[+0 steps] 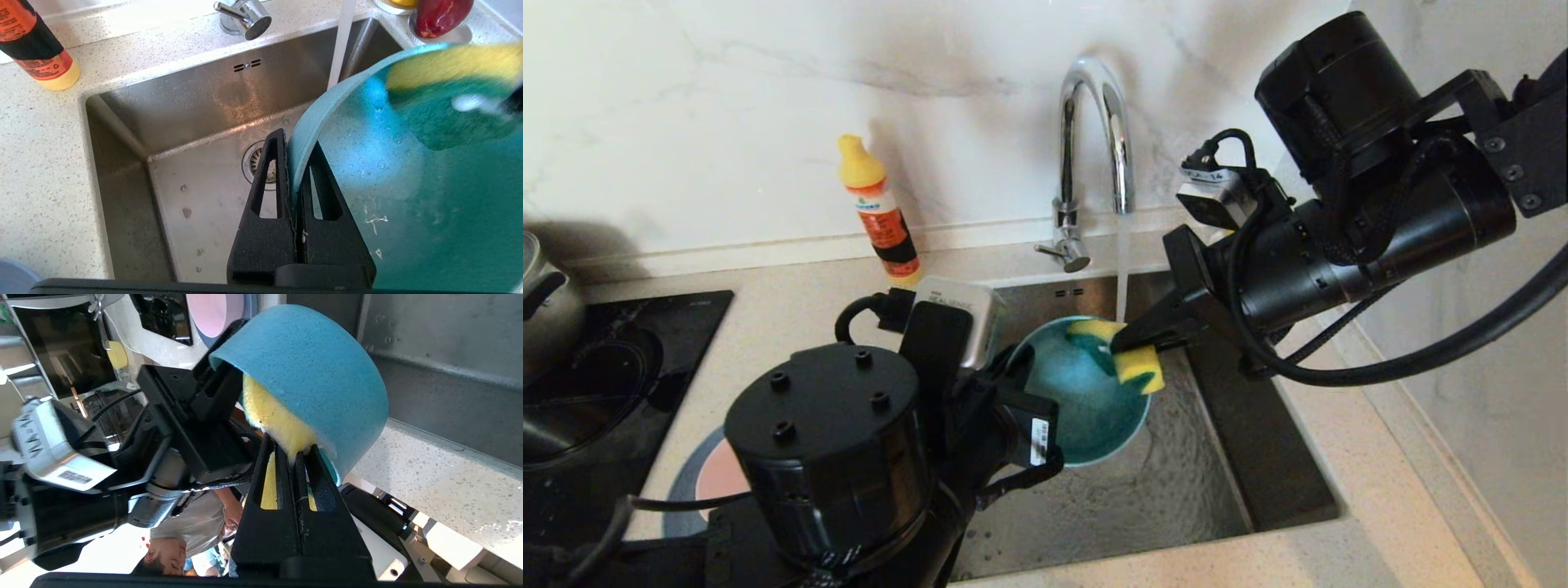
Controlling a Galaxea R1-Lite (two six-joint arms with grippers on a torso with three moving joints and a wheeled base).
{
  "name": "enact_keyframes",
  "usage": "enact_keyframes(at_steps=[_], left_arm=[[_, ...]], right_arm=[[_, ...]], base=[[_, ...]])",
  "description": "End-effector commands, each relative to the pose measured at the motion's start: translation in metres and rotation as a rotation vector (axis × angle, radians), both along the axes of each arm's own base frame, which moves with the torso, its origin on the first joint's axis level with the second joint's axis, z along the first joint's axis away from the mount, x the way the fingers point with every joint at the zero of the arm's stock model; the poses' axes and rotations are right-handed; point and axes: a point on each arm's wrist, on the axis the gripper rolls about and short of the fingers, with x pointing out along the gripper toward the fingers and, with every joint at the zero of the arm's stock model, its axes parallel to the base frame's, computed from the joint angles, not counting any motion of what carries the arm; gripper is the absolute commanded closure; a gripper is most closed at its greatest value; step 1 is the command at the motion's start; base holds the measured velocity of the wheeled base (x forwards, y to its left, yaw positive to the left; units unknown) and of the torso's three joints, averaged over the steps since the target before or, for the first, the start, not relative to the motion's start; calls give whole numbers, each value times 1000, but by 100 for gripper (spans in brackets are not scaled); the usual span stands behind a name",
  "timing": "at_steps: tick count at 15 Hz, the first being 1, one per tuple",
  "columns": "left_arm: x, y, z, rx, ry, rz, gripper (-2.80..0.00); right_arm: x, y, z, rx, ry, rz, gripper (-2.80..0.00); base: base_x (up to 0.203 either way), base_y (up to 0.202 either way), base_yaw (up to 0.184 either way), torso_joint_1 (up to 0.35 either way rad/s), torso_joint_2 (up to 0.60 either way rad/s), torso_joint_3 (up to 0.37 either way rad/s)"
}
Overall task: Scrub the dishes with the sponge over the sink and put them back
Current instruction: Wipe the bowl
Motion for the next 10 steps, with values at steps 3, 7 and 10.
enact_keyframes(at_steps=[3,7,10], left_arm=[[0,-1,-1,-12,-9,4,0],[1,0,3,-27,-15,7,0],[2,0,7,-43,-24,13,0]], right_arm=[[-4,-8,6,5,-1,-14,0],[-10,-11,-5,-42,70,-6,0],[-14,0,-19,-77,113,32,0]], base=[[0,0,0,0,0,0],[0,0,0,0,0,0],[0,0,0,0,0,0]])
